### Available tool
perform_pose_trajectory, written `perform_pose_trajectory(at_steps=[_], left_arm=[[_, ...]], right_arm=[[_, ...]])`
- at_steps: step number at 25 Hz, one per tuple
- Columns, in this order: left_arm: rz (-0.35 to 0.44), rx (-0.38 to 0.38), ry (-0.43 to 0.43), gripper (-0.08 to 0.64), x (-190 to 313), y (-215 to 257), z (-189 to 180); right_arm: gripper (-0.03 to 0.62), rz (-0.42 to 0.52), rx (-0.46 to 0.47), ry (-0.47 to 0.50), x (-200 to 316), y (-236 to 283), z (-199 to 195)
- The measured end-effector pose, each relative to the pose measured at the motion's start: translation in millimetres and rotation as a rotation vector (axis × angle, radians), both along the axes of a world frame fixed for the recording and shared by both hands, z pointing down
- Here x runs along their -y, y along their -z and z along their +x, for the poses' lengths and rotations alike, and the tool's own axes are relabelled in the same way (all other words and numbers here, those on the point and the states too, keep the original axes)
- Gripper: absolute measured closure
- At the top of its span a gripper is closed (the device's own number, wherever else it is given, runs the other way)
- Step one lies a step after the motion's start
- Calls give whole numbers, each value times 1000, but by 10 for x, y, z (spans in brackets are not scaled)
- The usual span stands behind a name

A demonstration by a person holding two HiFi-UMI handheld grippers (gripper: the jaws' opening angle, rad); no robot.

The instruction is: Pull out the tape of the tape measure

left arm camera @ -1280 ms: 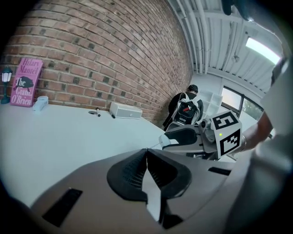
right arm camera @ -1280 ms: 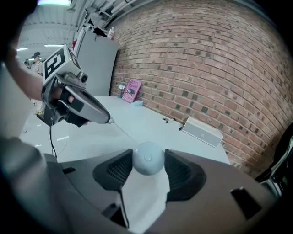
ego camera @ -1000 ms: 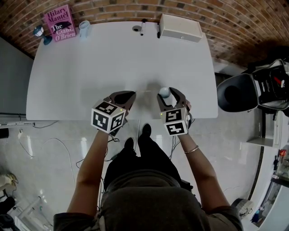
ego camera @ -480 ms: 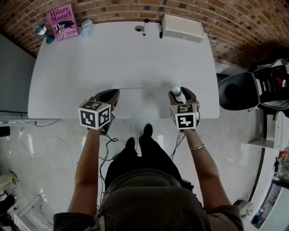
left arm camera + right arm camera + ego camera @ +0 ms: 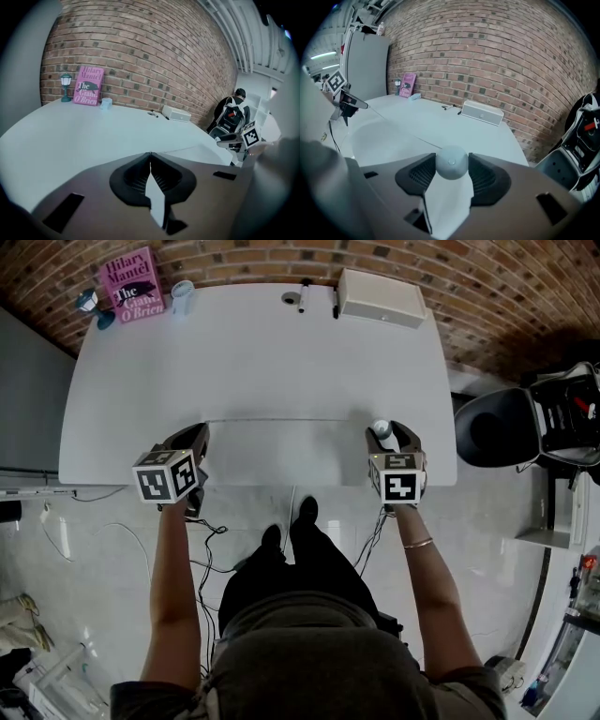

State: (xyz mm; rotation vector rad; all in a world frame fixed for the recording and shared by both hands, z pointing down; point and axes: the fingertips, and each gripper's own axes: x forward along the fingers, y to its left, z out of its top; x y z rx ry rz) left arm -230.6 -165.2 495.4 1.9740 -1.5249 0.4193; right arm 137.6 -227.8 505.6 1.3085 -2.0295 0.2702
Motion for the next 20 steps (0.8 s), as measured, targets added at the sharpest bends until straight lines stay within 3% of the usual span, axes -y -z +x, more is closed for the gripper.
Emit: perform_pose_trajectory(at_steps=[5,11,20], left_arm=[[-2,0,26,535,-11,-18,-70],[-18,-23,-23,535,20,-103,270],[-36,-38,-49,535,74,-184,504]], right_arm=[[371,1,-13,16,51,-28,74],[370,-5,-24,63,64,-68,-36],[370,-26,-21,37,107,-138,138]])
